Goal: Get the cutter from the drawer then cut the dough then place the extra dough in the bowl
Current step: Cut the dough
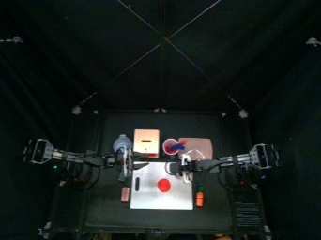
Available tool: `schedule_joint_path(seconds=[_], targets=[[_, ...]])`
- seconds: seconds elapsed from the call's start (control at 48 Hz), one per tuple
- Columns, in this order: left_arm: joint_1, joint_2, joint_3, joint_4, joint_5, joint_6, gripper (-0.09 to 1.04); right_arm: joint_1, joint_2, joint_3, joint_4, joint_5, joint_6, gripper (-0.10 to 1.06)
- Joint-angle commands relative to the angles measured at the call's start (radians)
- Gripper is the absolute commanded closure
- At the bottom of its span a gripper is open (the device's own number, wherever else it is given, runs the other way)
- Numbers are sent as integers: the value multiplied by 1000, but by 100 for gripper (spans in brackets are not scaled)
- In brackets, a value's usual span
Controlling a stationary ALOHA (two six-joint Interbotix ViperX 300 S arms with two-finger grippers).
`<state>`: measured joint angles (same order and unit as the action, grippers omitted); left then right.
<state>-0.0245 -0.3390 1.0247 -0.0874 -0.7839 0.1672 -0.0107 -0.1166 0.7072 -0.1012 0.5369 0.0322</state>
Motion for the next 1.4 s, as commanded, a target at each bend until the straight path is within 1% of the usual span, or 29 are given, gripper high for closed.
schedule_joint_path(seconds=[0.021,0.146,0.271,0.354,0.521,0.625,0.75,0.875,1.104,1.146,1.208,1.292,1.333,1.396], targets=[[-9,15,8,14,-9,31,17,-9,-17,-9,29,-3,-2,25],[-17,34,26,21,-11,58,17,-9,-25,-8,64,-3,-2,25],[-32,46,38,14,-11,60,17,-5,-28,-14,77,-8,-2,26],[-34,52,43,0,-11,58,17,0,-25,-18,78,-8,-2,31],[-41,71,44,-23,-11,60,17,2,-21,-21,78,-8,-2,45],[-46,83,44,-28,-11,60,17,6,-28,-29,78,0,-2,51],[-44,94,44,-31,-9,58,17,28,-34,-54,84,11,0,52],[-46,110,48,-49,-9,60,17,61,-23,-115,87,32,2,52],[-35,140,74,-86,-9,74,17,120,43,-238,100,92,6,52],[-31,137,78,-89,-9,77,17,127,57,-255,101,94,15,52],[-25,135,81,-92,-9,81,17,135,83,-278,94,98,46,52],[-26,132,83,-92,-9,86,17,143,112,-302,86,110,110,52],[-26,132,83,-92,-9,87,17,143,126,-313,74,121,152,52],[-26,132,84,-92,-9,87,17,147,141,-321,51,127,192,52]])
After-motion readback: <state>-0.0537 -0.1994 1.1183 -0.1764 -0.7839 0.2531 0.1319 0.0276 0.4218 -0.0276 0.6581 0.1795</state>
